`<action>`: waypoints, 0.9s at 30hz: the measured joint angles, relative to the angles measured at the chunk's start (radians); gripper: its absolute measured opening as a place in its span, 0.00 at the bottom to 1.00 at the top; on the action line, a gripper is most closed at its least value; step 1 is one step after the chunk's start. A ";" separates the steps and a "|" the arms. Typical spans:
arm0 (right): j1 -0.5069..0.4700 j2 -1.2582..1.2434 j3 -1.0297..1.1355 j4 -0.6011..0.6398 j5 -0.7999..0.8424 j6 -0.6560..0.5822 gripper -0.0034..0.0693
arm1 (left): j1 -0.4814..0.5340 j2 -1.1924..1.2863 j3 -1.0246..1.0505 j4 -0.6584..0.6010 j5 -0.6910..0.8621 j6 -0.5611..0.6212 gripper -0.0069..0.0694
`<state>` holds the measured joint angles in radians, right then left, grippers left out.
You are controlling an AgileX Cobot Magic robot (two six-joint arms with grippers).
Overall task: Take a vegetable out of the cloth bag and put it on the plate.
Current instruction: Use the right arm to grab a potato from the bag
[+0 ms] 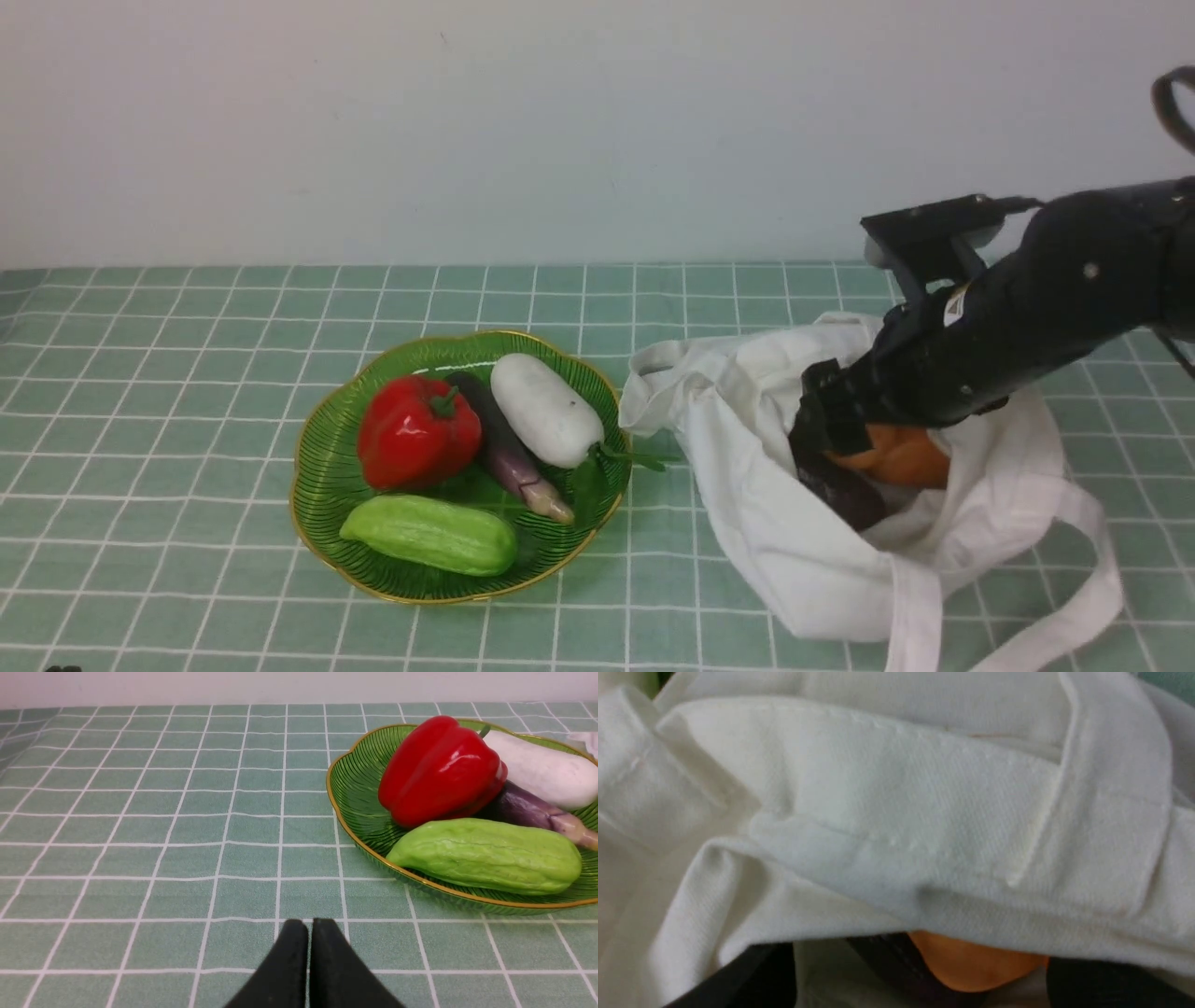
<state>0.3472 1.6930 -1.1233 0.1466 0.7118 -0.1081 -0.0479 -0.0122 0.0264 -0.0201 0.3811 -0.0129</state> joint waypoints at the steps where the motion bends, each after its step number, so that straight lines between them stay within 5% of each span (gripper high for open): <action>1: 0.000 0.014 -0.002 -0.005 0.013 0.000 0.98 | 0.000 0.000 0.000 0.000 0.000 0.000 0.08; 17: 0.003 0.123 -0.006 -0.136 -0.078 0.158 0.94 | 0.000 0.000 0.000 0.000 0.000 0.000 0.08; 21: 0.003 0.124 -0.007 -0.147 -0.083 0.176 0.82 | 0.000 0.000 0.000 0.000 0.000 0.000 0.08; 24: 0.004 0.124 -0.008 -0.147 -0.072 0.180 0.63 | 0.000 0.000 0.000 0.000 0.000 0.000 0.08; 27: 0.004 0.124 -0.012 -0.147 -0.027 0.182 0.63 | 0.000 0.000 0.000 0.000 0.000 0.000 0.08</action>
<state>0.3516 1.8168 -1.1349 0.0000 0.6849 0.0739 -0.0479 -0.0122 0.0264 -0.0201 0.3811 -0.0129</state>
